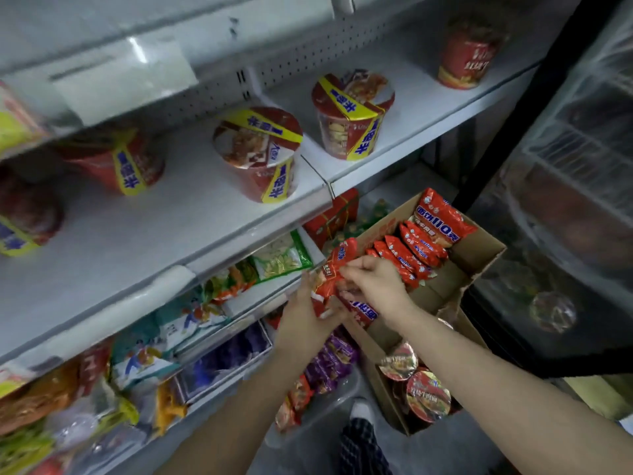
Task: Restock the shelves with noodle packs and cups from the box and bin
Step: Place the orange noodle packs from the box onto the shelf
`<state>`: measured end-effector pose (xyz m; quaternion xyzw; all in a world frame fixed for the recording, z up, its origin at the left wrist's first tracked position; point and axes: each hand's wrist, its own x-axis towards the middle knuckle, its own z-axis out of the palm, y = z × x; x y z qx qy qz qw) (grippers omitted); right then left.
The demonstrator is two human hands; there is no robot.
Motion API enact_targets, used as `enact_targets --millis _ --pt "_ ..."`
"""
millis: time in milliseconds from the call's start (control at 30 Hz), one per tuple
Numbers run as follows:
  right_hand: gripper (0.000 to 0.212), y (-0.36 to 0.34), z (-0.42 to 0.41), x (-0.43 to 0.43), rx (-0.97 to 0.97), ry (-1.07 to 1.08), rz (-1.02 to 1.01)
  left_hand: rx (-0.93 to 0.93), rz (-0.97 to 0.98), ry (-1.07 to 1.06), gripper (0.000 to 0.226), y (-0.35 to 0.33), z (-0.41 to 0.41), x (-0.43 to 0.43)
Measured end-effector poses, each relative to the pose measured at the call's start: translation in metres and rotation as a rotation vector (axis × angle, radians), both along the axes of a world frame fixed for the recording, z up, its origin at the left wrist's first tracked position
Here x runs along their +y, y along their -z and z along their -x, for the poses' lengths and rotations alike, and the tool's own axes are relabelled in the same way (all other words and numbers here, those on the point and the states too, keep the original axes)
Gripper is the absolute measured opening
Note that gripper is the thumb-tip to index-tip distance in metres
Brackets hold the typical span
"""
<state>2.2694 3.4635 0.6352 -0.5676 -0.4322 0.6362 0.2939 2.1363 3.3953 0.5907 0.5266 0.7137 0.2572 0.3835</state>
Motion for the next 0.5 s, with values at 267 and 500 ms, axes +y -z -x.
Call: enact_targets --millis 267,500 --pt "0.012 -0.074 0.077 -0.08 -0.062 -0.116 -0.348 -0.078 -0.107 -0.094 0.035 -0.081 0.117 -0.095" --pt "0.084 -0.092 0.127 -0.111 -0.223 -0.316 -0.406 -0.399 -0.218 -0.243 0.026 -0.169 0.201 -0.186"
